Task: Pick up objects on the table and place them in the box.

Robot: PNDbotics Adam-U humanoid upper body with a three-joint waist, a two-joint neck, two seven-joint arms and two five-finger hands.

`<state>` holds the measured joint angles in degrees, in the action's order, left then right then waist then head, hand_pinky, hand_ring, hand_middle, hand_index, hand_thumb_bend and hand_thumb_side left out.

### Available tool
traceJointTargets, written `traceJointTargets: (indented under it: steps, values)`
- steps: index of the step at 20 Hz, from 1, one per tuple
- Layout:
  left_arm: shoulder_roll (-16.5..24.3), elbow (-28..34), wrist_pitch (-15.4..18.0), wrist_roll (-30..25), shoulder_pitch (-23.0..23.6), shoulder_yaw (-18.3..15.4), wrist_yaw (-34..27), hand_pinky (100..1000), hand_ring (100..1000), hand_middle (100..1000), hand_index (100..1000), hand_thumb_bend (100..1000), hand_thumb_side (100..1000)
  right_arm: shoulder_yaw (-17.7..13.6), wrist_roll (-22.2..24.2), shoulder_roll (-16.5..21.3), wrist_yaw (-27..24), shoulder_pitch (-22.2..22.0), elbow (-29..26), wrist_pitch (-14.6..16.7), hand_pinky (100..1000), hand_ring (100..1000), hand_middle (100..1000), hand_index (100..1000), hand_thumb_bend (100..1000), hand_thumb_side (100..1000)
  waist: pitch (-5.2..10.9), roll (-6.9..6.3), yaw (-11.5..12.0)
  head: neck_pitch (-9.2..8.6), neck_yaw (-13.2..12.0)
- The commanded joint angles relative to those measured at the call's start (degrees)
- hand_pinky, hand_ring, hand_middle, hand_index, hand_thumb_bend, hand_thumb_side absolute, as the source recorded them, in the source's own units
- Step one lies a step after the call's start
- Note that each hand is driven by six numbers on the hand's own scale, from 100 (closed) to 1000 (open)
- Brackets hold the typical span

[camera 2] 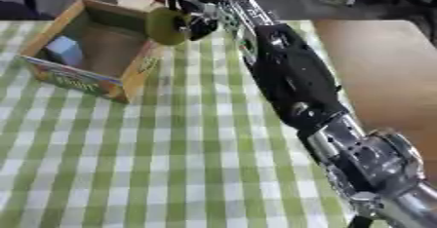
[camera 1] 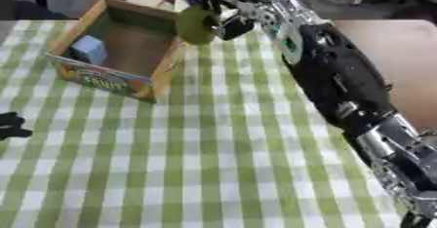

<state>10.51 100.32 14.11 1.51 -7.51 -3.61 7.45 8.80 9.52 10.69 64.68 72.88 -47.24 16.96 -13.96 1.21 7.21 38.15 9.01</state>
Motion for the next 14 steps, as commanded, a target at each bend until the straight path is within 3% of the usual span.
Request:
traceJointTargets:
  steps: [1, 5, 6, 7, 8, 9, 10, 12, 14]
  values:
    - [0.99, 0.81, 0.14, -0.3, -0.61, 0.25, -0.25, 813, 587, 616, 739, 100, 862, -1.54, -1.16, -1.97, 2.15, 2.79, 0.34, -1.55, 632, 628, 392, 389, 100, 100, 1.14, -0.23, 0.48, -0.94, 0.65]
    - [0.82, 0.83, 0.23, -0.78, -0.97, 0.75, -0.53, 813, 587, 616, 739, 100, 862, -2.57, -2.84, -5.82, 7.22, 3.84, 2.63, -3.35, 658, 655, 439, 453, 100, 100, 1.05, -0.33, 1.8, -1.27, 1.48]
    - [0.76, 0.83, 0.26, -0.93, -1.06, 0.9, -0.62, 813, 587, 616, 739, 100, 862, -2.84, -3.24, -7.02, 9.42, 3.84, 3.51, -3.97, 674, 676, 484, 522, 100, 100, 1.02, -0.37, 2.21, -1.37, 1.72]
    - [0.69, 0.82, 0.28, -1.07, -1.14, 1.01, -0.7, 813, 587, 616, 739, 100, 862, -3.25, -3.32, -8.11, 11.42, 3.74, 4.59, -4.5, 698, 717, 564, 652, 136, 100, 1.0, -0.42, 2.54, -1.42, 1.88]
    - [0.64, 0.81, 0.29, -1.21, -1.21, 1.14, -0.78, 813, 586, 616, 739, 100, 862, -3.78, -2.84, -9.15, 13.04, 3.58, 5.85, -4.99, 718, 746, 668, 798, 100, 113, 0.98, -0.49, 2.89, -1.44, 2.08]
    - [0.57, 0.8, 0.31, -1.35, -1.27, 1.28, -0.84, 813, 586, 616, 739, 100, 862, -4.34, -2.29, -10.07, 14.52, 3.41, 6.9, -5.64, 731, 762, 721, 868, 100, 182, 0.97, -0.58, 3.19, -1.45, 2.27]
    - [0.52, 0.8, 0.33, -1.49, -1.32, 1.41, -0.93, 813, 586, 616, 739, 100, 862, -4.85, -1.87, -10.82, 15.75, 3.21, 7.63, -6.33, 749, 787, 791, 958, 100, 313, 0.94, -0.67, 3.42, -1.46, 2.38]
    - [0.48, 0.79, 0.37, -1.66, -1.3, 1.5, -1.04, 813, 586, 616, 739, 100, 863, -5.33, -2.07, -11.79, 17.47, 2.89, 7.94, -7.28, 762, 808, 849, 1000, 141, 426, 0.89, -0.82, 3.62, -1.49, 2.49]
    - [0.44, 0.74, 0.36, -1.67, -1.26, 1.45, -1.09, 813, 586, 616, 739, 100, 863, -5.19, -3.56, -12.17, 18.63, 2.67, 7.18, -7.82, 780, 815, 867, 1000, 180, 463, 0.83, -0.85, 3.58, -1.46, 2.52]
